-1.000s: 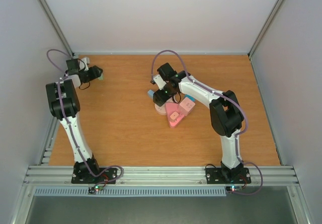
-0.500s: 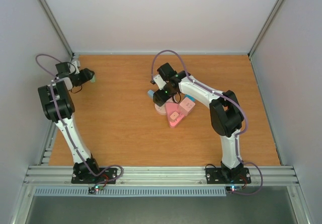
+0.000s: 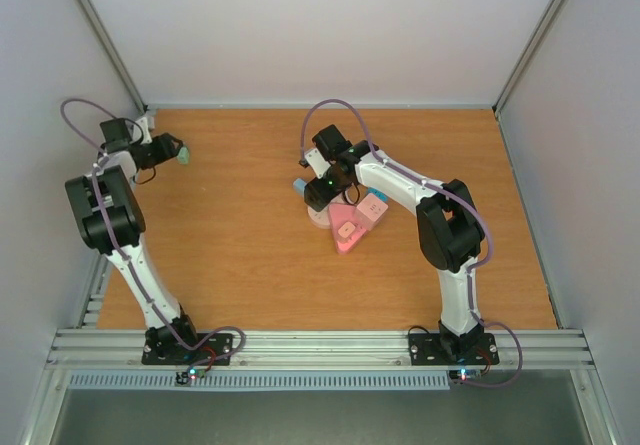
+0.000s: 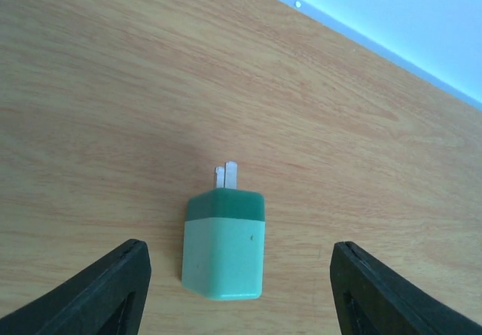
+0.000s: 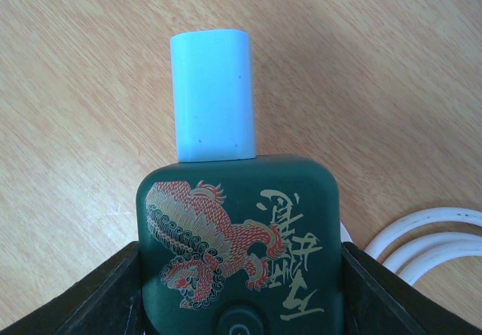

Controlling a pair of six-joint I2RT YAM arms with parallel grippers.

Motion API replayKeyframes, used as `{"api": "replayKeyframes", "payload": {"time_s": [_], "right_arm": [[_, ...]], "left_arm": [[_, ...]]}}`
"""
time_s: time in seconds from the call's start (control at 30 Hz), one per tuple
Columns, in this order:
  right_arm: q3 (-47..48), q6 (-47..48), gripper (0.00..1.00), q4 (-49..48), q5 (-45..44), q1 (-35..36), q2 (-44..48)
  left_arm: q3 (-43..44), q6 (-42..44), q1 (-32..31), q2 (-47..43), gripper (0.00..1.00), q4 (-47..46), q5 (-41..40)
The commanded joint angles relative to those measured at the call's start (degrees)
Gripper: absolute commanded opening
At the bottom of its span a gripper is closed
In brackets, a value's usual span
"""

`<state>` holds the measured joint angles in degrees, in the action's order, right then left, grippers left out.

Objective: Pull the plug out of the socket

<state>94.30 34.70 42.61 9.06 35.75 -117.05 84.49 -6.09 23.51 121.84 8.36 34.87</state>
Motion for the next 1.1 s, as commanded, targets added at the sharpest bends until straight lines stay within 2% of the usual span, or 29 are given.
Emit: {"api": "replayKeyframes", "payload": {"time_s": [0.0, 0.27, 0.77, 1.07], "right_arm": [[-1.9, 0.0, 0.23, 4.0, 4.2, 1.9, -2.9], [-1.6, -0.2, 0.23, 4.0, 4.4, 1.9, -3.1], [-1.8, -0.3, 0.23, 3.9, 4.1, 1.9, -3.0], [-1.6, -0.3, 0.23, 3.9, 4.2, 2.0, -3.3]], "left_arm": [[1.6, 4.8, 0.2, -0.8, 0.67, 5.6, -3.0], [4.0, 10.0, -1.7, 0.9, 0.66, 9.0, -8.1], [7.4, 11.0, -4.4, 4.1, 0.6, 11.4, -12.0], [8.8, 9.3, -4.3, 5.7, 0.39, 12.0, -12.7]]}}
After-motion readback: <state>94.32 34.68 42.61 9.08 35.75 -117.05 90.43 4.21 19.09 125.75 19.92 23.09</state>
